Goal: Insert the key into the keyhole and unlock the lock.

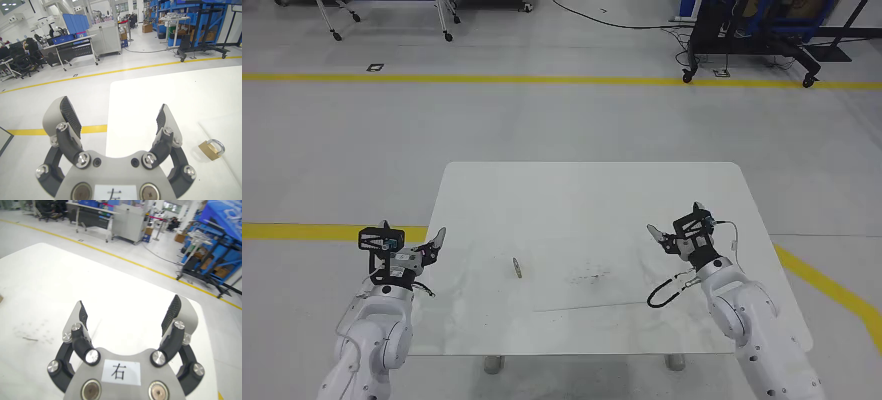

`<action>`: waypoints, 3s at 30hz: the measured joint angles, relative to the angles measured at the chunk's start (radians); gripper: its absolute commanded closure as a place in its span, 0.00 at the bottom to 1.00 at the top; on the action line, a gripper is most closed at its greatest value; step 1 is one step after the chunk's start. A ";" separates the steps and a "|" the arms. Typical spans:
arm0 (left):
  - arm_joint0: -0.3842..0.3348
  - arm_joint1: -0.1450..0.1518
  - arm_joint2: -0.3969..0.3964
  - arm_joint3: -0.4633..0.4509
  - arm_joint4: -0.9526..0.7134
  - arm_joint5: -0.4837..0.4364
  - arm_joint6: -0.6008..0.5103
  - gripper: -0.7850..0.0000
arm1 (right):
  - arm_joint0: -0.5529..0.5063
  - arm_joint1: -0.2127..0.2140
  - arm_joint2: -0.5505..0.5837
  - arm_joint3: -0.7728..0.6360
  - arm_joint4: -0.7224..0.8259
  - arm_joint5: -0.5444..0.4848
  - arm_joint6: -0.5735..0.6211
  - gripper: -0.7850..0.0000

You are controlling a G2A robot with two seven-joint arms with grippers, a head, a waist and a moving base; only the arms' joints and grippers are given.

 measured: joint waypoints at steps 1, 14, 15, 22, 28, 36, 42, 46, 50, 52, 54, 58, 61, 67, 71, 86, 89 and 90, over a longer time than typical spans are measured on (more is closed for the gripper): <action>0.000 0.000 0.000 0.000 0.000 0.000 0.000 0.00 | 0.027 -0.001 -0.023 0.029 0.005 -0.041 0.000 0.00; 0.000 0.000 0.000 0.000 0.000 0.000 0.000 0.00 | 0.065 -0.001 -0.061 0.082 0.041 -0.114 -0.022 0.00; 0.000 0.000 0.000 0.000 0.000 0.000 0.000 0.00 | 0.078 0.003 -0.069 0.101 0.059 -0.160 -0.035 0.00; 0.000 0.000 0.000 0.000 0.000 0.000 0.000 0.00 | 0.226 0.025 -0.153 0.252 -0.123 -0.723 -0.126 0.00; 0.000 0.000 0.000 0.000 0.000 0.000 0.000 0.00 | 0.316 0.043 -0.296 0.284 -0.369 -0.768 -0.193 0.49; 0.000 0.000 0.000 0.000 0.000 0.000 0.000 0.00 | 0.401 0.035 -0.381 0.351 -0.425 -0.762 -0.176 0.68; 0.000 0.000 0.000 0.000 0.000 0.000 0.000 0.00 | 0.437 0.028 -0.425 0.382 -0.431 -0.766 -0.167 1.00; 0.000 0.000 0.000 0.000 0.000 0.000 0.000 0.00 | 0.457 0.025 -0.448 0.399 -0.427 -0.766 -0.153 1.00; 0.000 0.000 0.000 0.000 0.000 0.000 0.000 0.00 | 0.465 0.025 -0.459 0.405 -0.429 -0.766 -0.154 1.00; 0.000 0.000 0.000 0.000 0.000 0.000 0.000 0.00 | 0.465 0.028 -0.460 0.400 -0.436 -0.764 -0.164 1.00; 0.000 0.000 0.000 0.000 0.000 0.000 0.000 0.00 | 0.460 0.032 -0.457 0.391 -0.444 -0.758 -0.178 1.00; 0.000 0.000 0.000 0.000 0.000 0.000 0.000 0.00 | 0.434 0.048 -0.430 0.357 -0.456 -0.736 -0.233 1.00; 0.000 0.000 0.000 0.000 0.000 0.000 0.000 0.00 | 0.410 0.061 -0.405 0.332 -0.470 -0.727 -0.277 1.00; 0.000 0.000 0.000 0.000 0.000 0.000 0.000 0.00 | 0.381 0.077 -0.362 0.333 -0.428 -0.727 -0.356 1.00; 0.000 0.000 0.000 0.000 0.000 0.000 0.000 0.00 | 0.382 0.076 -0.363 0.333 -0.430 -0.727 -0.354 1.00; 0.000 0.000 0.000 0.000 0.000 0.000 0.000 0.00 | 0.448 0.082 -0.439 0.551 -0.105 -0.768 -0.885 1.00; 0.000 0.000 0.000 0.000 0.000 0.000 0.000 0.00 | 0.448 0.082 -0.439 0.551 -0.107 -0.768 -0.874 1.00; 0.000 0.000 0.000 0.000 0.000 0.000 0.000 0.00 | 0.448 0.082 -0.439 0.551 -0.107 -0.768 -0.872 1.00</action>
